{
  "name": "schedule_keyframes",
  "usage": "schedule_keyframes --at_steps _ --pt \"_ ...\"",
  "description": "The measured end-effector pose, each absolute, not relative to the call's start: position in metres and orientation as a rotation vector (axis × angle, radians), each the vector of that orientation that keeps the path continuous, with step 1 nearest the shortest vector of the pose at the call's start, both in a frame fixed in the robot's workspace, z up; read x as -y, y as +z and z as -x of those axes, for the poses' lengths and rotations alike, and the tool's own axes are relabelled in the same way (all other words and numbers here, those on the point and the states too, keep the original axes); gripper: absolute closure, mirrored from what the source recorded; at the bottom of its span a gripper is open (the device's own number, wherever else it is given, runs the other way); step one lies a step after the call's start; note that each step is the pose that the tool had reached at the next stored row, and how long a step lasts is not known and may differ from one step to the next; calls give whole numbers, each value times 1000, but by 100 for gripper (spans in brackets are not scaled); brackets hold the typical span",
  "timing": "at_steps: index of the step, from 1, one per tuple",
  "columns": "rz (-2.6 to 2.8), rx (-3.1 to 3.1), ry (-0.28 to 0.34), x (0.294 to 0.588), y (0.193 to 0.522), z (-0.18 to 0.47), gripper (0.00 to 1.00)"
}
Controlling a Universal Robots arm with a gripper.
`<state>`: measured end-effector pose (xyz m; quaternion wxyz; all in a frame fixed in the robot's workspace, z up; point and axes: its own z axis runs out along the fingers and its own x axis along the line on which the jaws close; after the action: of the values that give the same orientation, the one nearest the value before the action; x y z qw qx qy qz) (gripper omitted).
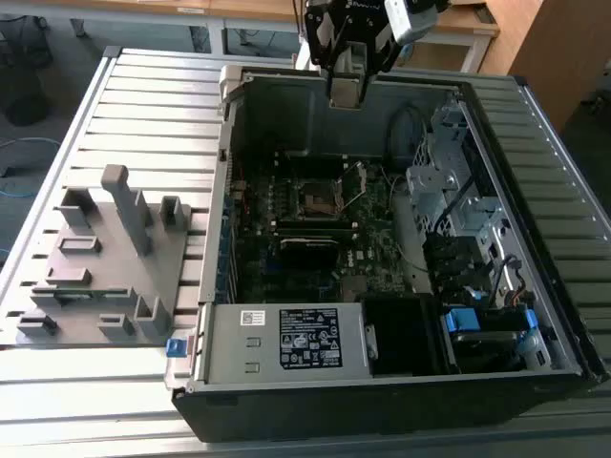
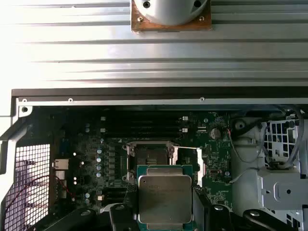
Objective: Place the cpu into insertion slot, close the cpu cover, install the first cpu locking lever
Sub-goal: 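Place the cpu into insertion slot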
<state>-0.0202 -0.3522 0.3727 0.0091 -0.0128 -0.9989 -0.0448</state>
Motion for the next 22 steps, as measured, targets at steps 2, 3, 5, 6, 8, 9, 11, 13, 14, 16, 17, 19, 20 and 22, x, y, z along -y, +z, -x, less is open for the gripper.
schedule_keyframes --at_steps 2,3,5,6,8,9,11,13,14,16,17,19,20,22 --pt "40 3120 -140 352 371 20 46" --pt "40 3120 -140 352 369 20 46" --pt "40 3120 -140 352 369 20 46" --pt "40 3120 -140 352 369 20 46" --pt "40 3120 -140 352 369 20 46" --pt "40 3120 -140 352 368 20 46" --pt "40 3120 -140 352 367 20 46" --pt "40 3120 -140 352 366 20 46" --pt "40 3120 -140 352 365 20 46" --pt "40 3120 -140 352 362 20 46" --pt "40 3120 -140 352 361 20 46" --pt "40 3120 -140 352 359 20 46" --pt "40 3120 -140 352 357 21 46" --pt "40 3120 -140 352 355 21 46"
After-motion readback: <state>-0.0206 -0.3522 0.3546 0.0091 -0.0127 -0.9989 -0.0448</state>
